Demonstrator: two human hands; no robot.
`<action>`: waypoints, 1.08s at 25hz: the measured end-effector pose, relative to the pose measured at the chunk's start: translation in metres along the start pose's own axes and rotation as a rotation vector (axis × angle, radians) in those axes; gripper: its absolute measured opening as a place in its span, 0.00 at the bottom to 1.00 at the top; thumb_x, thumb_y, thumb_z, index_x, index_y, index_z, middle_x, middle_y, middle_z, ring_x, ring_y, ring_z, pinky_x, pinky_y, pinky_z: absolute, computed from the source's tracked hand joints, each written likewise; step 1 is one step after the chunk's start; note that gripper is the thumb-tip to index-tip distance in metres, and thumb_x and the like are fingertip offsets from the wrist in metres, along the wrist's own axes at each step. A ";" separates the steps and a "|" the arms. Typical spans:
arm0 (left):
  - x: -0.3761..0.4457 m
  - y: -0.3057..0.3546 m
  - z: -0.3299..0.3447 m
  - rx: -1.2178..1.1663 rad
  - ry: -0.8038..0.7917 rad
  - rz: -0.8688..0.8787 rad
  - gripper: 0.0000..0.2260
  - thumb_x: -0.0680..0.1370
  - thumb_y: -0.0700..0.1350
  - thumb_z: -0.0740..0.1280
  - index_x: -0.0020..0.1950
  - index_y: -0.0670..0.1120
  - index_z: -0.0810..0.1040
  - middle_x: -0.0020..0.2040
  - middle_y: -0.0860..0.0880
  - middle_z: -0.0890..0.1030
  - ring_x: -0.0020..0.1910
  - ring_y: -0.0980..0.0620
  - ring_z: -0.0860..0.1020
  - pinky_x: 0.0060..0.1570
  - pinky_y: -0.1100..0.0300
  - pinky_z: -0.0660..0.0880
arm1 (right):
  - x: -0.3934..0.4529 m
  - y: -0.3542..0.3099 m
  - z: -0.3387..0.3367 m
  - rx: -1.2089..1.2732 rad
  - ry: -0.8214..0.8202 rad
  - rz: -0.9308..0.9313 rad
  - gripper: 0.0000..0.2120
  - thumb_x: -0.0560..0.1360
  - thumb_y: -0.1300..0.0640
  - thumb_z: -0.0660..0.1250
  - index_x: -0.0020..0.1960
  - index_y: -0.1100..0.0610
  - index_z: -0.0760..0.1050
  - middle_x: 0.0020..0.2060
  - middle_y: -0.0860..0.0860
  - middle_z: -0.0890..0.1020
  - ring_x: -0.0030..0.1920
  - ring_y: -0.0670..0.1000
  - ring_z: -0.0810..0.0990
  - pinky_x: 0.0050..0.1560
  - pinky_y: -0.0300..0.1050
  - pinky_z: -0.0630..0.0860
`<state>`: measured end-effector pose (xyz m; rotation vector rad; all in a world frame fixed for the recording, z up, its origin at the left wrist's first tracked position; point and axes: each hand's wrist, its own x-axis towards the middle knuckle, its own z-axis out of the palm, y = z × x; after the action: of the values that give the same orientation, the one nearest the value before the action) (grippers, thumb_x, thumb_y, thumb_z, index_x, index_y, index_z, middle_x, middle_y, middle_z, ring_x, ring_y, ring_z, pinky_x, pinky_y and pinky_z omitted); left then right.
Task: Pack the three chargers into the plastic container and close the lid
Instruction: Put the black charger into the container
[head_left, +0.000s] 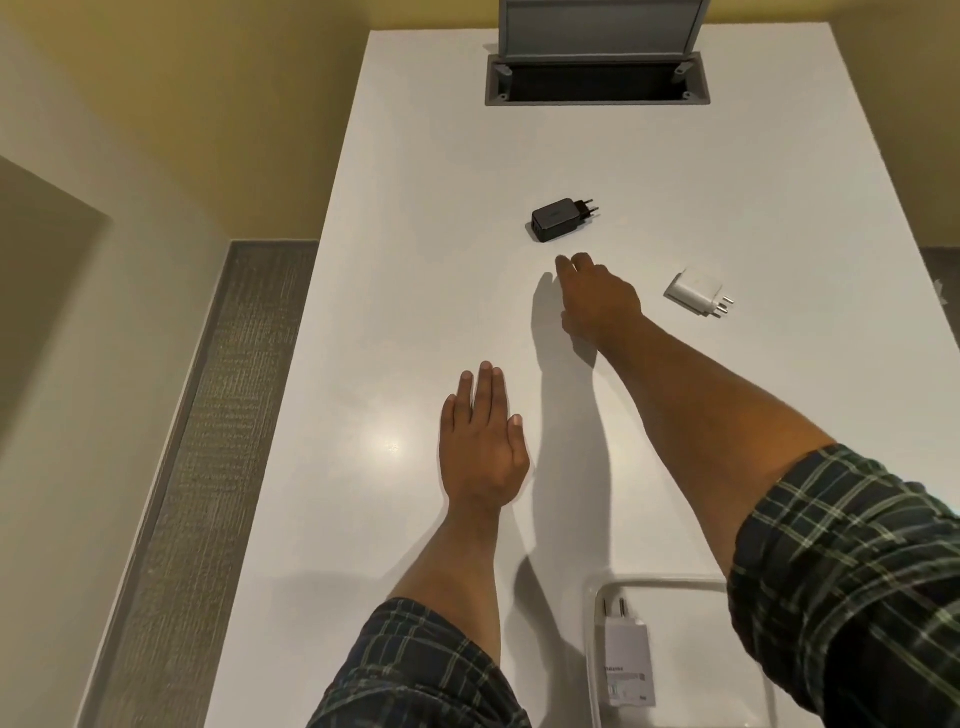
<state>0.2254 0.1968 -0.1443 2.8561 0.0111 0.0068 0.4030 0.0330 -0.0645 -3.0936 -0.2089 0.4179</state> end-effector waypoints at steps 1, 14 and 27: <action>0.002 0.000 0.000 -0.005 0.006 0.001 0.28 0.84 0.53 0.50 0.83 0.47 0.56 0.84 0.50 0.56 0.84 0.48 0.54 0.79 0.49 0.58 | 0.010 -0.001 -0.002 -0.003 0.008 0.003 0.34 0.77 0.61 0.67 0.78 0.58 0.56 0.70 0.57 0.67 0.64 0.60 0.74 0.51 0.55 0.76; 0.001 0.001 0.010 -0.018 0.017 -0.045 0.29 0.83 0.54 0.50 0.84 0.51 0.51 0.85 0.55 0.51 0.84 0.53 0.46 0.81 0.49 0.54 | 0.112 -0.010 -0.019 -0.141 0.014 -0.027 0.40 0.75 0.64 0.68 0.80 0.57 0.51 0.78 0.57 0.60 0.71 0.60 0.68 0.52 0.56 0.75; -0.001 0.002 0.001 -0.013 -0.006 -0.003 0.28 0.83 0.52 0.53 0.84 0.48 0.55 0.84 0.52 0.55 0.84 0.50 0.51 0.80 0.49 0.56 | 0.050 0.010 -0.008 -0.291 0.370 -0.184 0.09 0.76 0.65 0.61 0.57 0.61 0.72 0.47 0.56 0.79 0.38 0.57 0.76 0.38 0.47 0.65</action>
<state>0.2240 0.1944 -0.1447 2.8427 0.0140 -0.0020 0.4538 0.0300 -0.0701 -3.3077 -0.5854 -0.2098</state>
